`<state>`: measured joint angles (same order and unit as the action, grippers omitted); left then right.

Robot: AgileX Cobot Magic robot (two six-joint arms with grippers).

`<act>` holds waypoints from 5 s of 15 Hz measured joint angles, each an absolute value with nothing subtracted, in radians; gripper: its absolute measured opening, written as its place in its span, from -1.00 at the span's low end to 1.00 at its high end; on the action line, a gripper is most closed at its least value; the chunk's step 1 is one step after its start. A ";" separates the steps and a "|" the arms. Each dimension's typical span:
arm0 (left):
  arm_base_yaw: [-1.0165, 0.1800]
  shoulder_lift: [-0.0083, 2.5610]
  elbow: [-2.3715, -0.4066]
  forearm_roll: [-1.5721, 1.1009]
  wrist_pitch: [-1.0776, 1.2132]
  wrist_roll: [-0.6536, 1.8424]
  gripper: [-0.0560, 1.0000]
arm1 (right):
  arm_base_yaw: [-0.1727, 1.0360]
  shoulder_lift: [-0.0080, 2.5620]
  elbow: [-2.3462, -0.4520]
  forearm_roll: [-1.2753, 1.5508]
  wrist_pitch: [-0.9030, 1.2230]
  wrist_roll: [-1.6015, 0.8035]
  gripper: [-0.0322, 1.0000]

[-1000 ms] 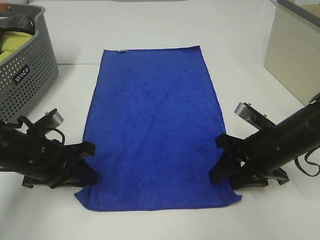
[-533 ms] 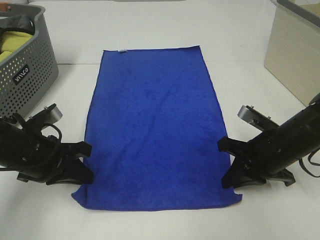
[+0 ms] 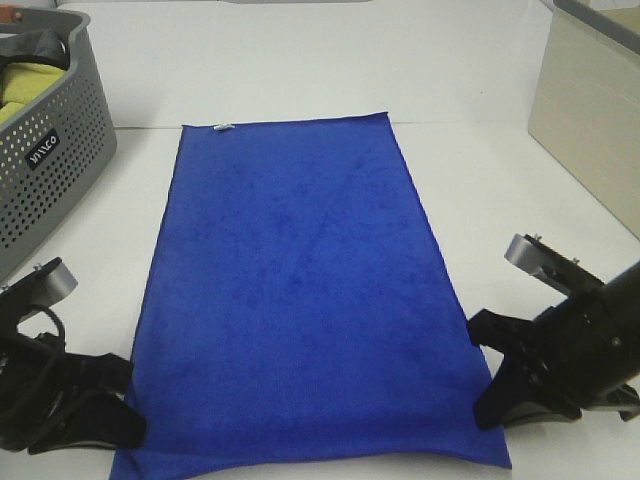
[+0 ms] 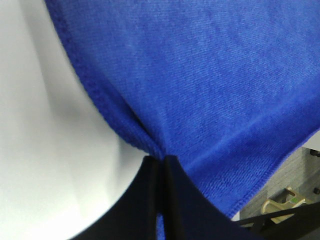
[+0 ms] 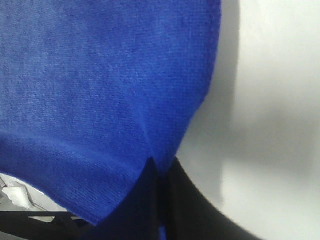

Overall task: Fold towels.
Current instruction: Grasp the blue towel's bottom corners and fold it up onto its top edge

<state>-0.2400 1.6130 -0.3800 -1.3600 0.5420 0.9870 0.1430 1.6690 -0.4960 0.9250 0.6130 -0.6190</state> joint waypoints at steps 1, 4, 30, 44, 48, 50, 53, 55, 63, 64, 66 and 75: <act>-0.240 1.584 -0.354 -1.360 0.552 0.986 -0.88 | 0.143 1.641 -0.450 0.925 0.613 -0.618 -0.94; -0.240 1.545 -0.328 -1.362 0.606 0.983 -0.88 | 0.143 1.583 -0.388 0.922 0.614 -0.618 -0.94; -0.131 2.187 -1.597 -0.869 0.439 0.502 -0.88 | 0.143 2.482 -2.235 0.529 0.935 -0.252 -0.94; -0.133 2.454 -1.884 -0.859 0.375 0.518 0.46 | 0.143 2.667 -2.422 0.508 0.815 -0.253 0.61; -0.133 2.425 -1.884 -0.786 0.501 0.518 0.51 | 0.143 2.568 -2.431 0.489 1.012 -0.235 0.65; -0.133 2.389 -1.884 -0.747 0.610 0.517 0.51 | 0.143 2.547 -2.431 0.486 1.132 -0.218 0.65; -0.133 2.341 -1.886 -0.724 0.798 0.391 0.51 | 0.143 2.546 -2.434 0.484 1.207 -0.185 0.65; -0.133 2.335 -1.886 -0.692 0.863 0.305 0.48 | 0.143 2.546 -2.434 0.483 1.210 -0.141 0.64; -0.133 2.219 -1.635 -0.585 0.844 0.199 0.45 | 0.143 2.384 -2.068 0.370 1.217 -0.171 0.58; -0.133 2.194 -1.564 -0.585 0.797 0.189 0.45 | 0.143 2.384 -2.036 0.370 1.217 -0.180 0.58; -0.133 2.181 -1.452 -0.585 0.720 0.179 0.45 | 0.143 2.384 -1.987 0.379 1.217 -0.192 0.58; -0.133 2.202 -1.398 -0.598 0.556 0.178 0.45 | 0.143 2.383 -1.873 0.440 1.037 -0.231 0.58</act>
<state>-0.1330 2.2020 -1.3980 -0.5980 0.5560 0.1780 0.1430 2.3830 -1.8730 0.4400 1.0370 -0.2310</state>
